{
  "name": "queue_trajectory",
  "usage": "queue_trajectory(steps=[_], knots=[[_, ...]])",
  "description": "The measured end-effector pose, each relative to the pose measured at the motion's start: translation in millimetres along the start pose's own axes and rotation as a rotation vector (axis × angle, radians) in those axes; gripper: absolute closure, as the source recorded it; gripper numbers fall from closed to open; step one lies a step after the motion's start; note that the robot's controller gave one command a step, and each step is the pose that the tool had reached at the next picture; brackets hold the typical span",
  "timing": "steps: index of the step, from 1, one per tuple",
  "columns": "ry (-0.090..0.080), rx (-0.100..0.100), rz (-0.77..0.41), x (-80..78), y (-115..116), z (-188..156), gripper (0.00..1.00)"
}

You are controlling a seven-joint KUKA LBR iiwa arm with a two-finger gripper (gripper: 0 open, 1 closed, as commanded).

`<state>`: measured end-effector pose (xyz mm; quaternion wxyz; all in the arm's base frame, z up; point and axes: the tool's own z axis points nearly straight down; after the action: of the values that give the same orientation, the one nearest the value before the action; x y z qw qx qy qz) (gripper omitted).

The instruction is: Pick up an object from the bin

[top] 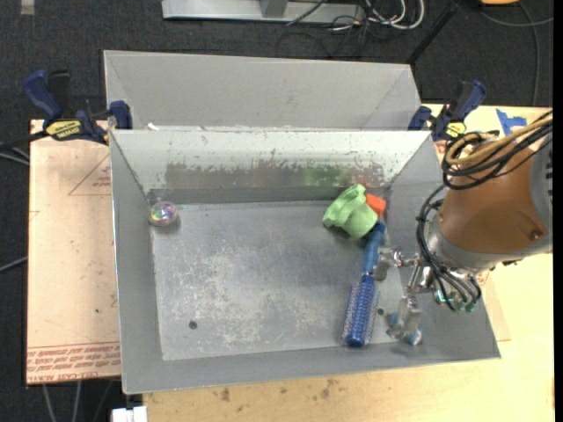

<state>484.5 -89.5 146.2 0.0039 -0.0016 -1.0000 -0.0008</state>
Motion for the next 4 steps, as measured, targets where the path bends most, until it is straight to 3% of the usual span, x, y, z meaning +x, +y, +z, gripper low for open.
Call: queue_trajectory(steps=[1, 2, 3, 4], knots=[[-0.006, 0.000, -0.452, -26.2, 33, 78, 0.00], [-0.011, 0.003, -0.611, -27.2, 45, 46, 0.00], [-0.010, 0.005, -0.891, -43.7, 30, 42, 0.00], [-0.007, 0.004, -1.326, -49.0, 16, 77, 0.00]])
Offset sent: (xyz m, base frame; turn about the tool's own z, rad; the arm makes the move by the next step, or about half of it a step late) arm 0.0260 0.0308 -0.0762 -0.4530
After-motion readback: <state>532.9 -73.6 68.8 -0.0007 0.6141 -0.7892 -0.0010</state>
